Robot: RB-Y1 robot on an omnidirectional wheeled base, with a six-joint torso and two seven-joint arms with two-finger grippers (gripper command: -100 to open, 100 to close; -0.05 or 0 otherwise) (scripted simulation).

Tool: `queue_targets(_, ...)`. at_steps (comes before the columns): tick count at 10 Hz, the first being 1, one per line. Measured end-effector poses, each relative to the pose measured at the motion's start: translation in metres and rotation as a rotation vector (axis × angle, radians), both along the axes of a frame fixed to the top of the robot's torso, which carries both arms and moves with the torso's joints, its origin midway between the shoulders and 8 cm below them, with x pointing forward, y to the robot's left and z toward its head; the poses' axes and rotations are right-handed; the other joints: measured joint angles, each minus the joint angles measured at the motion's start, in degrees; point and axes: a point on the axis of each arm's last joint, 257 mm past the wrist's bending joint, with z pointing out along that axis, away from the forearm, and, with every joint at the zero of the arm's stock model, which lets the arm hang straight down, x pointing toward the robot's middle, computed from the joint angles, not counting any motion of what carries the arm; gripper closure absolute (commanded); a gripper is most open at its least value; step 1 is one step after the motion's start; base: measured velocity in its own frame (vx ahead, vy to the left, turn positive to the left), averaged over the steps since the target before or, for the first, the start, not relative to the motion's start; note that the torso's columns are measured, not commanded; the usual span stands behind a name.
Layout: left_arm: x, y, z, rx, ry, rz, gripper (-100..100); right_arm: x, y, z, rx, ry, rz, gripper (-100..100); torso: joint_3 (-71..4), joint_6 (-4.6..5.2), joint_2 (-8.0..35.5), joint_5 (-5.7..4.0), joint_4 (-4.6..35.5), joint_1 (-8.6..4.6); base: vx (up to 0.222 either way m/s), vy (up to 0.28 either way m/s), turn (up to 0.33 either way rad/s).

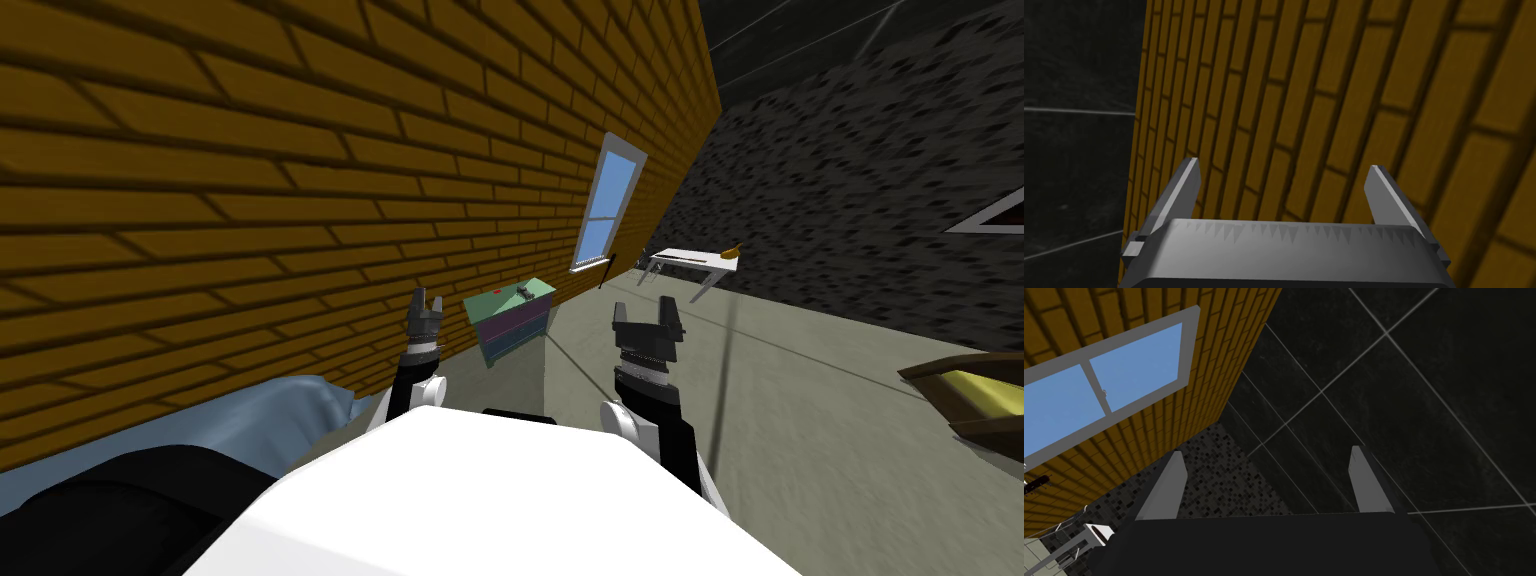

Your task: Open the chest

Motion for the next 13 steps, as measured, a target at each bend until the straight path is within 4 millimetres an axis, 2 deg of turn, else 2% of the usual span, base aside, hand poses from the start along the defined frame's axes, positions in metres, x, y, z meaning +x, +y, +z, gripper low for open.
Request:
queue_targets(2,0.0000,0.0000,0.0000,0.000,0.000,0.000,0,0.0000,0.0000,0.0000,0.000,0.000,0.000,0,-12.00,0.00,5.97,0.00,6.00,0.00,0.000,0.000,0.000)
queue_targets(9,-0.0001,0.0000,0.0002,0.000,0.000,0.000,0,-0.0001,0.0000,0.0002,0.000,0.000,0.000,0,-70.73,0.00,35.39,0.00,35.37,0.00,0.000,0.000,0.000)
queue_targets(10,-0.0001,0.0000,0.0002,0.000,0.000,0.000,-100,-0.0001,0.0000,0.0002,0.000,0.000,0.000,0,-79.19,0.00,39.62,0.00,39.60,0.00,0.030,-0.012,0.015)
queue_targets(11,0.0013,-0.0016,-0.0021,0.019,0.007,-0.010,-100,0.0000,0.0000,-0.0001,0.000,0.000,0.000,0,-83.17,0.00,41.48,0.00,41.47,-0.02,0.046,-0.032,0.026)
queue_targets(13,0.0042,-0.0052,-0.0094,0.065,0.025,-0.037,-100,0.0000,0.0000,-0.0002,0.000,0.000,0.000,0,-84.60,0.00,42.08,-0.02,42.18,-0.07,0.083,-0.045,0.029)
